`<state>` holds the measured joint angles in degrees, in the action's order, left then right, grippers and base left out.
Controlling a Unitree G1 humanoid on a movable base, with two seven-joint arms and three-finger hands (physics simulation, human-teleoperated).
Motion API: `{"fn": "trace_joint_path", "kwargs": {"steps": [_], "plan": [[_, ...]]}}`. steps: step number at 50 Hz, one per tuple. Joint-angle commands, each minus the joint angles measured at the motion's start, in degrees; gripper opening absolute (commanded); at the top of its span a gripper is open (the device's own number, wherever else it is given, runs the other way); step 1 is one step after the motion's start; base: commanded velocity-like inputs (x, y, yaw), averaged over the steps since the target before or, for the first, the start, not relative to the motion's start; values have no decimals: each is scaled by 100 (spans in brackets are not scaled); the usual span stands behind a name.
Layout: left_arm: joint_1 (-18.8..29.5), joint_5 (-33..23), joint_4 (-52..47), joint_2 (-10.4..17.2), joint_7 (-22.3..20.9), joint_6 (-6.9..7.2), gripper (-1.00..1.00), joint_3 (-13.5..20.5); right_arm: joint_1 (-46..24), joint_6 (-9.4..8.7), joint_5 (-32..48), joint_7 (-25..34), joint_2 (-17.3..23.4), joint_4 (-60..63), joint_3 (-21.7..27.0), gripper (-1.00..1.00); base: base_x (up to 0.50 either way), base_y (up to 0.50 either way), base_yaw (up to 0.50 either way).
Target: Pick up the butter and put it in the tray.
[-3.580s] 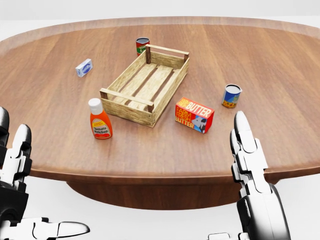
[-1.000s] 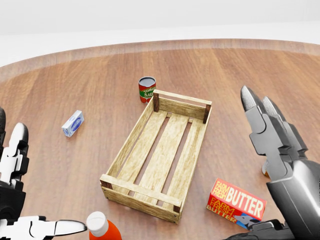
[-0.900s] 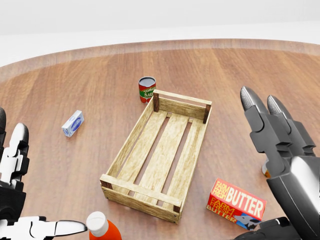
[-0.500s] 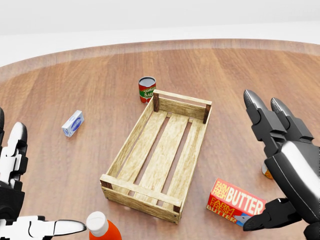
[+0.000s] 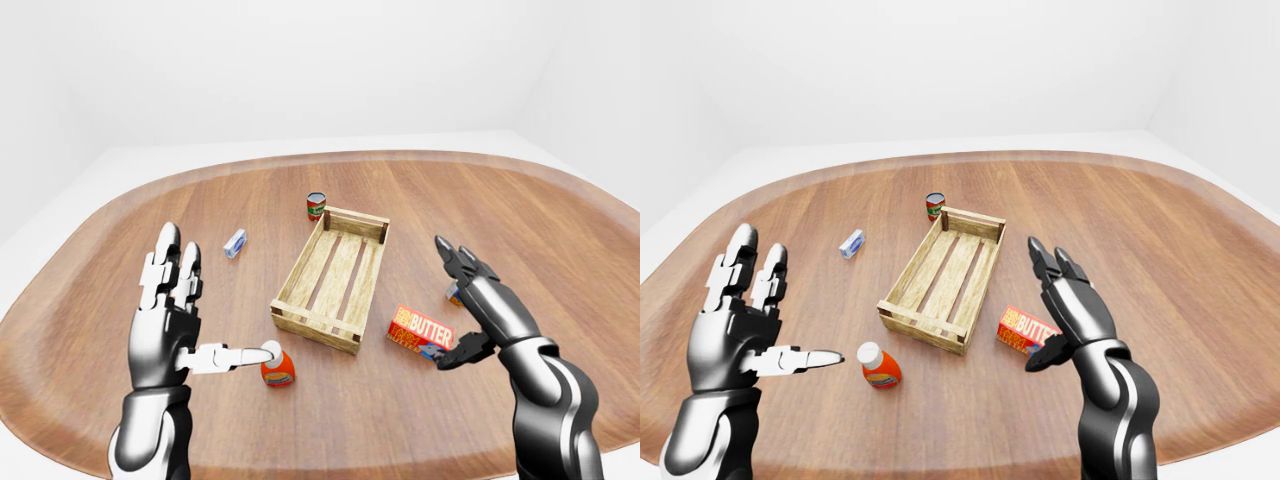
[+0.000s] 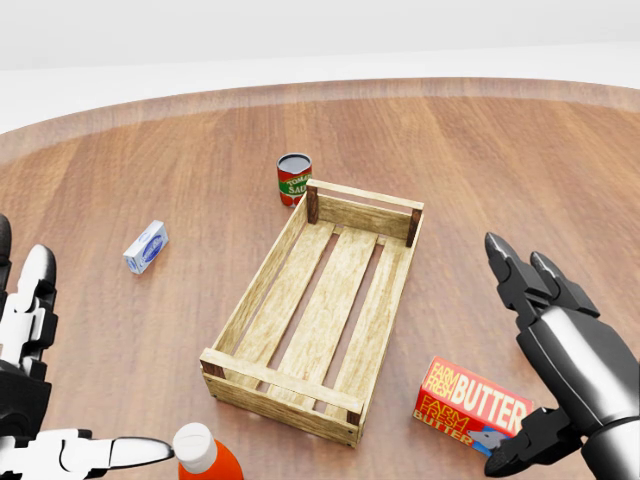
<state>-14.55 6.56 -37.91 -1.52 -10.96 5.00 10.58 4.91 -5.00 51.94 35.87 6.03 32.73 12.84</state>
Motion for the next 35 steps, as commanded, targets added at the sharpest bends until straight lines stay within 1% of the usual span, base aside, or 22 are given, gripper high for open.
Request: {"fn": "trace_joint_path", "kwargs": {"steps": [1,14,18,23,25,27,33,35], "plan": [[-6,-27,37,2,14,0,100,-25,30,0,-93,-95,68,-394,121,100,0,0,0],[19,-3,-2,10,20,0,100,7,2,0,-250,-363,163,-1073,124,100,0,0,0],[27,-10,52,9,22,0,100,4,-53,0,-404,-536,202,-1488,110,100,0,0,0],[16,-11,41,7,24,0,100,-1,-192,0,-429,-596,365,-1889,92,100,0,0,0],[22,-2,10,11,29,0,100,5,-253,0,-505,-614,423,-2030,157,100,0,0,0],[35,-22,68,9,31,0,100,-8,-259,0,-547,-683,467,-2240,168,100,0,0,0],[9,-37,50,12,36,0,100,-28,-619,0,-746,-1066,656,-3305,87,100,0,0,0],[19,-58,91,9,41,0,100,-47,-701,0,-829,-1094,689,-3429,49,100,0,0,0]]}}
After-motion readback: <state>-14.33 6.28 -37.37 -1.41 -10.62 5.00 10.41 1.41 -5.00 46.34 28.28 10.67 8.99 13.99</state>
